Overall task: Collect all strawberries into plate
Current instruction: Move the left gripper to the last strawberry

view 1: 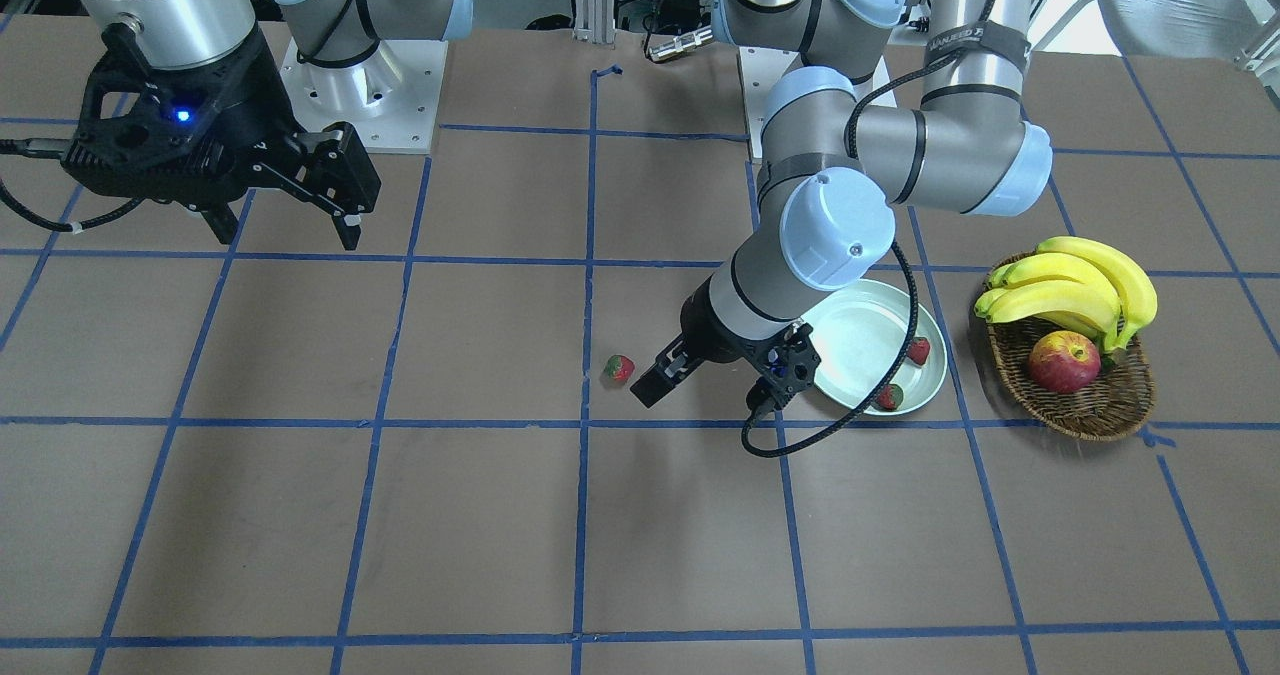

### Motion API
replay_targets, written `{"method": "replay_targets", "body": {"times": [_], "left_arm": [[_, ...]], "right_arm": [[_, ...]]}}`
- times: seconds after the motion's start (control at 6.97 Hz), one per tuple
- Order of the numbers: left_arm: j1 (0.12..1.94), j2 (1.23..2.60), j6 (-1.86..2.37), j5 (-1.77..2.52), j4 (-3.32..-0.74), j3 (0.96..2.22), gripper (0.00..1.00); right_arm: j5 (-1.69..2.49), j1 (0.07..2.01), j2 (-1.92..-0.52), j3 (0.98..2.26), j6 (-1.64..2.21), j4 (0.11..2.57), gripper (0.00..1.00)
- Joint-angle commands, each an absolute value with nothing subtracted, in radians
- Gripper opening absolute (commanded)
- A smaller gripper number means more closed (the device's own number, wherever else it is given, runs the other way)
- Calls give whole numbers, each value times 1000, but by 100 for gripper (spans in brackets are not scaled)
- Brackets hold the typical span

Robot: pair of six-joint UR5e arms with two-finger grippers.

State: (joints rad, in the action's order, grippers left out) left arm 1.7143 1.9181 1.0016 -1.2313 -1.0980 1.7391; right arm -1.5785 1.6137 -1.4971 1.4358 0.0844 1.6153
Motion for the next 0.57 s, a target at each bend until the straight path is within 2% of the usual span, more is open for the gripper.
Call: {"method": "replay_targets", "body": {"times": [0.0, 0.29, 0.43], "left_arm": [[1753, 1998, 1110, -1215, -1052, 1744, 100], [1759, 2038, 1114, -1215, -1001, 1785, 100], [1763, 2055, 1114, -1212, -999, 1786, 96]], "right_arm": [[-1578, 1614, -1497, 1436, 84, 1615, 100], [-1578, 1614, -1497, 1436, 84, 1615, 100], [-1580, 1614, -1499, 1436, 84, 1615, 100]]}}
